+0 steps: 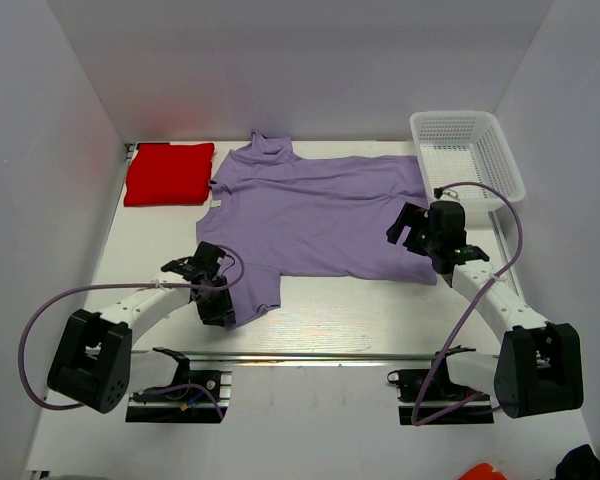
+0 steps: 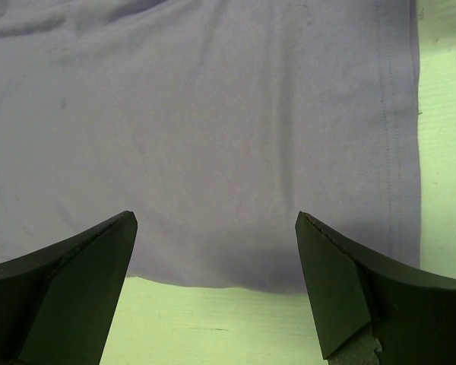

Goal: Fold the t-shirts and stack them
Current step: Grap the side of the flattened tshirt closest away from the robot with both arms

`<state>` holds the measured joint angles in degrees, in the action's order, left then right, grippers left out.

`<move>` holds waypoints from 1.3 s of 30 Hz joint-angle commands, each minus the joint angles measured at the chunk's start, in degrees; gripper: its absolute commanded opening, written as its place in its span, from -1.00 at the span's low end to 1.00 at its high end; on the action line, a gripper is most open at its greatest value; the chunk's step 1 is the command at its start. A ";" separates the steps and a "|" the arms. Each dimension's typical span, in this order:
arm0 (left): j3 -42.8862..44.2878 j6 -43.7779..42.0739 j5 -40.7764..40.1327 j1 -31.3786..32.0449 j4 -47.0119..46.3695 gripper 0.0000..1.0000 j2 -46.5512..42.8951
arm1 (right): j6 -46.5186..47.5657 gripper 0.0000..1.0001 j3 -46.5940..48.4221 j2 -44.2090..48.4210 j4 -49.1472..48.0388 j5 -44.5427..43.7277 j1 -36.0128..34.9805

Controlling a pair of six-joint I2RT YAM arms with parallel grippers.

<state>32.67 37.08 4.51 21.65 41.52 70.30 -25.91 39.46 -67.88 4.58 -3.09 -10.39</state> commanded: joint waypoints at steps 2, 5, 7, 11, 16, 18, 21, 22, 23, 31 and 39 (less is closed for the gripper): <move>-0.67 0.01 -1.35 0.85 -1.96 -0.27 2.38 | 0.86 0.81 -0.53 -0.15 -0.27 -1.74 0.37; -0.15 0.01 -1.34 1.38 -1.97 -1.00 2.91 | 0.86 0.81 -0.70 -0.24 -0.36 -2.27 0.37; 0.65 -0.52 -1.88 1.38 -1.36 -1.00 2.38 | 0.77 0.81 -0.88 -0.50 -0.10 -1.66 0.55; 4.50 -1.04 -4.51 1.38 0.23 -1.00 -0.07 | 0.86 0.81 -1.84 -0.24 -0.19 -0.86 0.29; 5.04 -1.05 -5.57 1.38 1.37 -1.00 -5.25 | -0.28 0.81 -2.81 0.81 2.27 -3.40 0.37; 5.04 -1.57 -6.10 1.38 2.07 -1.00 -7.97 | -1.50 0.81 -3.60 0.90 3.06 -4.81 0.46; 5.04 -1.57 -6.62 1.38 2.69 -1.00 -10.44 | -4.05 0.81 -4.22 0.47 5.60 -8.94 0.81; 5.04 -1.57 -6.62 1.38 3.21 -1.00 -11.93 | -4.49 0.81 -3.87 0.20 7.10 -11.21 0.90; 4.34 -1.57 -6.62 1.38 3.22 -1.00 -12.55 | -4.93 0.81 -3.69 -0.06 7.89 -12.02 1.25; 5.56 -3.41 -6.10 1.38 2.34 -1.00 -12.56 | -6.17 0.81 -4.83 -1.12 12.03 -15.37 4.32; 6.62 -5.09 -3.38 1.38 2.34 -1.00 -14.75 | -6.26 0.59 -5.62 -3.75 12.83 -14.67 6.97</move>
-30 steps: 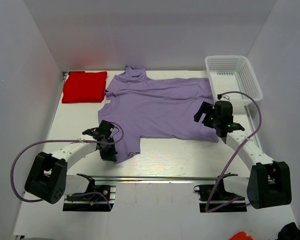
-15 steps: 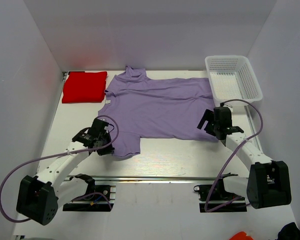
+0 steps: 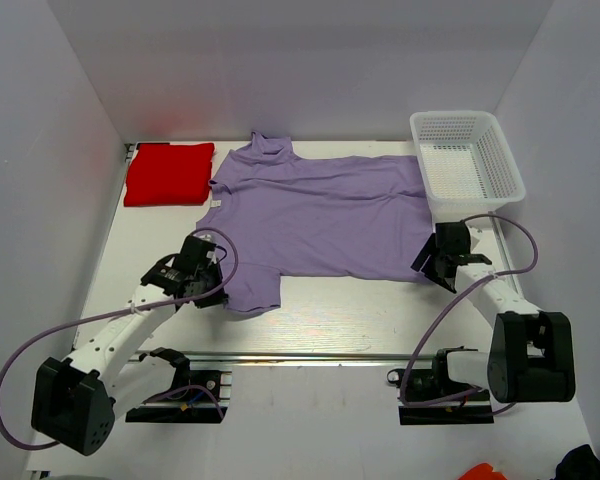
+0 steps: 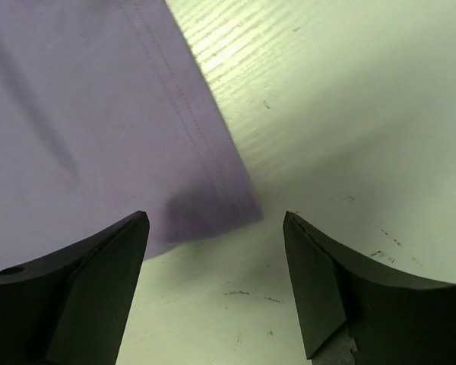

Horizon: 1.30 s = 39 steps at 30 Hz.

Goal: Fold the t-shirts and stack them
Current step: Grap the side of the flattened tshirt closest away from the robot with both arms

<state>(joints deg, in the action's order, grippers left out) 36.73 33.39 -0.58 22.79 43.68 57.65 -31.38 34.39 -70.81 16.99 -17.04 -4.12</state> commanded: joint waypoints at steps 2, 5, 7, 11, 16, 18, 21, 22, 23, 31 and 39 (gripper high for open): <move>3.08 -2.00 2.86 0.24 0.18 -1.00 -2.10 | -0.79 0.50 -0.73 -1.26 -0.55 0.77 1.31; 3.79 -2.71 4.01 0.24 1.48 -1.00 -2.63 | -0.97 0.38 -1.26 -1.97 -1.26 2.18 1.57; 5.01 -2.71 4.01 0.24 3.15 -1.00 -3.15 | -0.71 0.17 -1.52 -2.58 -2.31 4.11 1.75; 5.02 -2.19 3.39 0.24 7.11 -1.00 -3.16 | -0.79 -0.13 -1.87 -3.99 -3.37 5.44 2.01; 4.49 -0.35 5.50 0.24 7.65 -1.00 -3.68 | -0.53 -0.69 -2.49 -5.22 -3.90 6.14 2.36; 3.96 0.27 5.50 0.24 9.13 -1.00 -3.68 | -0.79 -0.98 -3.01 -4.70 -3.99 6.40 2.54; 4.67 0.80 6.03 0.24 11.50 -1.00 -4.20 | -0.71 -1.00 -3.10 -1.54 -2.94 8.07 2.63; 5.54 1.33 6.03 0.24 12.04 -1.00 -4.21 | -0.36 -1.00 -2.93 -0.31 -0.15 8.16 2.63; 6.33 1.33 6.72 0.24 12.65 -1.00 -4.82 | -0.09 -1.00 -2.67 0.49 1.10 8.07 2.63; 8.18 1.95 8.13 0.24 20.47 -1.00 -7.54 | -0.09 -1.00 -3.19 11.21 16.14 9.56 2.63; 6.25 0.36 13.14 0.24 12.76 -1.00 -8.08 | 2.28 -1.00 -2.31 14.30 14.40 14.31 2.45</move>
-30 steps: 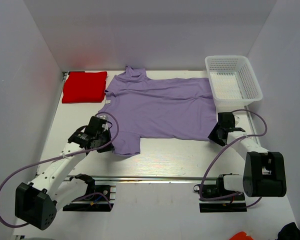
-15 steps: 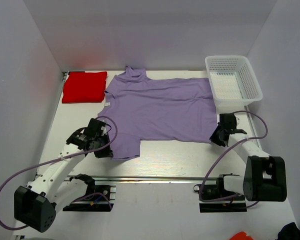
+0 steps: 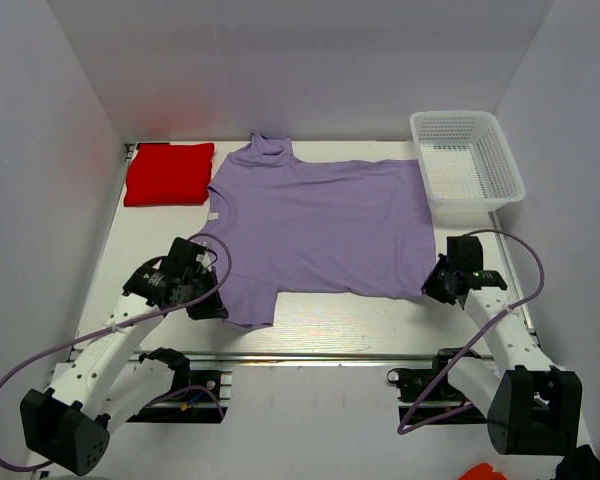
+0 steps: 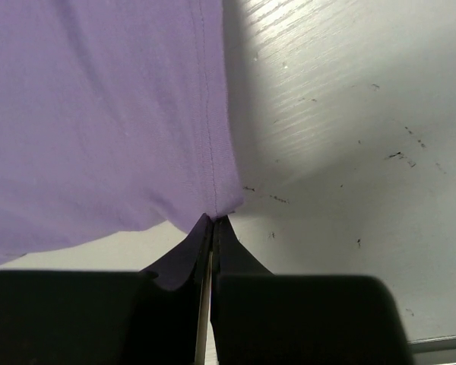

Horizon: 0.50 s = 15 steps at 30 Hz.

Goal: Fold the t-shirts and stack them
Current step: Grap the side of the flattened tshirt closest away from the robot with both arms

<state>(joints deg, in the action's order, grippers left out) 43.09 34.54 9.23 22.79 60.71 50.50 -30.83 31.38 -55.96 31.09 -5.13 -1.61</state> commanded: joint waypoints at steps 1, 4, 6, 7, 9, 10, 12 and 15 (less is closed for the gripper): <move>-0.11 -0.79 3.33 0.24 -6.28 -1.00 -0.41 | 2.35 -1.00 1.31 -0.81 -0.24 2.40 -0.06; -0.11 -1.50 4.56 0.24 -16.30 -1.00 1.26 | 4.54 -1.00 3.07 -2.04 -3.05 3.71 -0.24; 0.41 -2.02 3.87 -0.29 -20.53 -1.00 2.75 | 5.43 -1.00 4.21 -3.53 -4.71 4.16 -0.33; 0.41 -2.03 2.90 -1.07 -21.41 -1.00 4.85 | 6.73 -1.00 5.44 -3.97 -5.68 4.51 -0.33; 2.42 -2.03 2.10 -1.08 -25.00 -1.00 7.58 | 8.06 -1.00 6.76 -5.38 -7.27 7.31 -0.50; 3.31 -2.03 1.41 -1.08 -26.15 -1.00 10.73 | 8.85 -1.00 7.99 -7.73 -7.45 7.76 -0.50; 5.76 -2.03 -0.08 -1.08 -29.75 -1.00 13.91 | 9.82 -1.00 10.10 -9.16 -7.54 7.76 -0.42; 11.11 -2.55 -5.08 -1.08 -29.77 -1.00 21.27 | 10.70 -1.00 12.74 -12.23 -8.15 7.68 -0.59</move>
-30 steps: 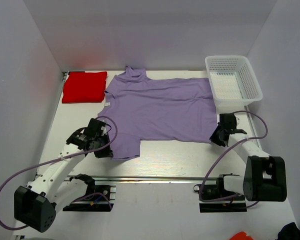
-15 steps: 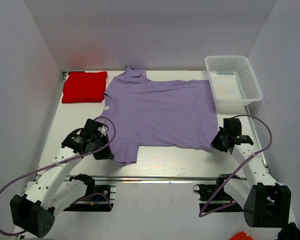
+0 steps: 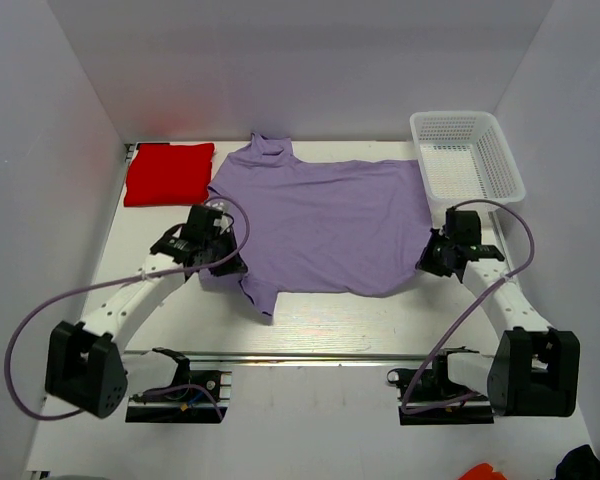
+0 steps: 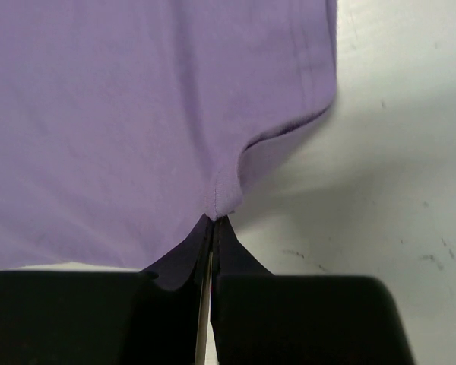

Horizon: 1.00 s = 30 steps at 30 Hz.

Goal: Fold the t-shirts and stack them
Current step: Grap the side of the flattened tshirt closest away from the robot with both arms, then fold the flattened tshirt in 1/3 of the way

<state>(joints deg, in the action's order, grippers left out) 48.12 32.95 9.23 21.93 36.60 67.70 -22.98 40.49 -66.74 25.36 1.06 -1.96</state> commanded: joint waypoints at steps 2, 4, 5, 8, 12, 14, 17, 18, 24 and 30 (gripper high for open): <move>9.87 -1.48 -7.47 -0.84 -4.70 -1.00 8.04 | 3.21 -1.00 6.25 -4.00 -2.25 0.62 -0.07; 14.10 -2.01 -7.48 -0.84 -4.70 -1.00 12.69 | 3.47 -1.00 7.41 -6.11 -2.07 -0.44 -0.07; 15.76 -2.01 -8.26 -1.36 -6.09 -1.00 14.02 | 3.73 -1.00 8.98 -6.64 -2.07 -0.62 -0.15; 21.98 -2.63 -8.88 -2.85 -5.41 -1.00 21.20 | 4.35 -1.00 12.14 -10.06 -1.29 -2.62 -0.15; 29.92 -3.76 -8.88 -5.23 -3.46 -1.00 28.61 | 4.79 -1.00 17.06 -13.41 -0.49 -5.18 -0.07; 33.26 -3.77 -8.88 -6.02 -3.46 -1.00 30.11 | 5.05 -1.00 18.30 -15.60 -0.32 -5.54 0.02; 36.60 -4.82 -9.58 -7.69 -3.46 -1.00 31.35 | 5.49 -1.00 22.34 -17.89 -0.05 -7.64 0.02; 37.39 -4.82 -9.59 -8.48 -3.46 -1.00 32.05 | 5.75 -1.00 23.66 -18.77 0.21 -8.70 0.02; 42.76 -6.58 -8.54 -10.51 -2.67 -1.00 36.36 | 6.11 -1.00 27.27 -22.11 -2.76 -10.99 0.02; 45.22 -7.11 -8.00 -12.79 -3.37 -1.00 38.56 | 7.16 -1.00 33.07 -26.50 -3.13 -10.03 0.11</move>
<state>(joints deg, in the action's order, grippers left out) 91.50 26.81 0.64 10.11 33.39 106.50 -17.28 68.86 -91.46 24.71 -8.01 -1.98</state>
